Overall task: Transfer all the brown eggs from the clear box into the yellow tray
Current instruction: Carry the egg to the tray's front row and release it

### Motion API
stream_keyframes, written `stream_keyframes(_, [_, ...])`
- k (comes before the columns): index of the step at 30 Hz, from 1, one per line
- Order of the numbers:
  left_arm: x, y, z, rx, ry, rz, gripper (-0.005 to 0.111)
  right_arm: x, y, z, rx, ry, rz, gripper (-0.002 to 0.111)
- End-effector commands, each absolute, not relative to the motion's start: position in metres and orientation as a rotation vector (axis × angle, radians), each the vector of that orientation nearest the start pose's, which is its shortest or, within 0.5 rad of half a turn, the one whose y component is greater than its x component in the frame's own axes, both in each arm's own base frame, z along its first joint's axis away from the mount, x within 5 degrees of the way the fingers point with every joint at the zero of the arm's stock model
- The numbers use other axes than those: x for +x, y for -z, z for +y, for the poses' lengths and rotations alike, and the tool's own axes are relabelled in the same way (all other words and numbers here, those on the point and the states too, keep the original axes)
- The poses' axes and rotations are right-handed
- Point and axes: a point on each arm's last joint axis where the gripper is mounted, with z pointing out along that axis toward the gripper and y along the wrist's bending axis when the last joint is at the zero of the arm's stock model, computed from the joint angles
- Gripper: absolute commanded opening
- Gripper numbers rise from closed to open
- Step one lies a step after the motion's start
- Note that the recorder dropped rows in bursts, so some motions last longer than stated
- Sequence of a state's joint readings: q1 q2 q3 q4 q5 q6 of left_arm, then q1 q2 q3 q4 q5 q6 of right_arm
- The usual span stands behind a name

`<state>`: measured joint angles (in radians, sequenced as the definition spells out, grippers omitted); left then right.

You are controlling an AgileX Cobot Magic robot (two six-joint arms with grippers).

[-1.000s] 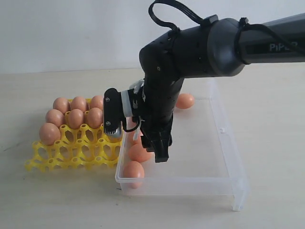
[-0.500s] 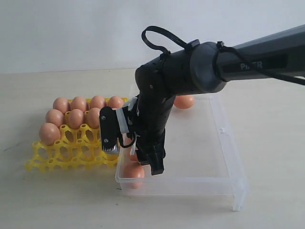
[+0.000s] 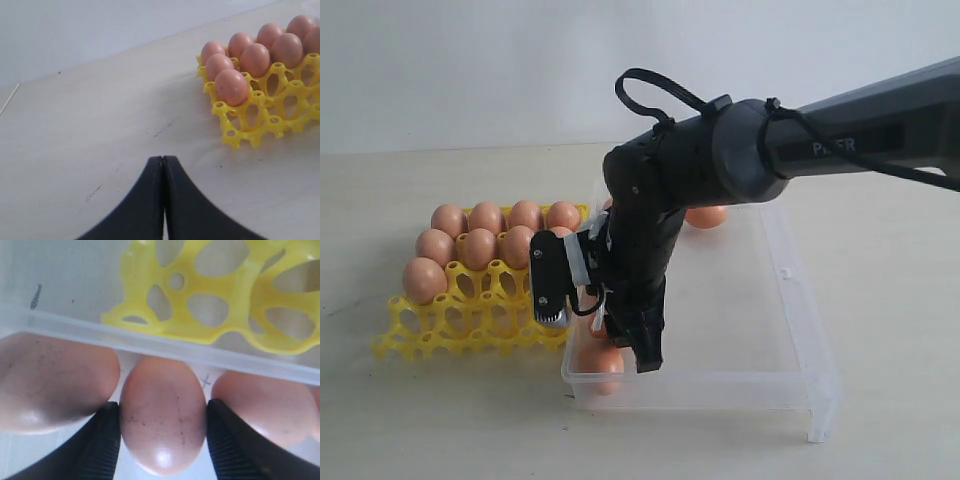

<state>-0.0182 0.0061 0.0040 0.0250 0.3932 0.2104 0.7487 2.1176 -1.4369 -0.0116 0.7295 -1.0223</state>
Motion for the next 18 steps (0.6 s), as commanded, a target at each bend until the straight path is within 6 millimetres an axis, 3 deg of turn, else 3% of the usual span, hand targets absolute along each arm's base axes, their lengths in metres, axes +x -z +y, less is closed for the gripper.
stream_keyframes(1, [0.052,-0.178,0.000,0.225,-0.152,1.861,0.000,0.310,-0.158,0.282,-2.195,0.074,1.811,0.000])
stream_keyframes(4, [0.052,-0.178,0.000,0.225,-0.152,1.861,0.000,0.310,-0.181,0.274,-2.052,0.125,1.795,0.000])
stream_keyframes(8, [0.052,-0.178,0.000,0.225,-0.152,1.861,0.000,0.307,-0.201,0.274,-1.664,0.027,1.793,0.000])
stream_keyframes(14, [0.052,-0.178,0.000,0.225,-0.152,1.861,0.000,0.312,-0.196,0.290,-1.050,-0.267,1.839,0.000])
stream_keyframes(18, [0.052,-0.178,0.000,0.225,-0.152,1.861,0.000,0.309,-0.181,0.310,-0.927,-0.409,1.791,0.000])
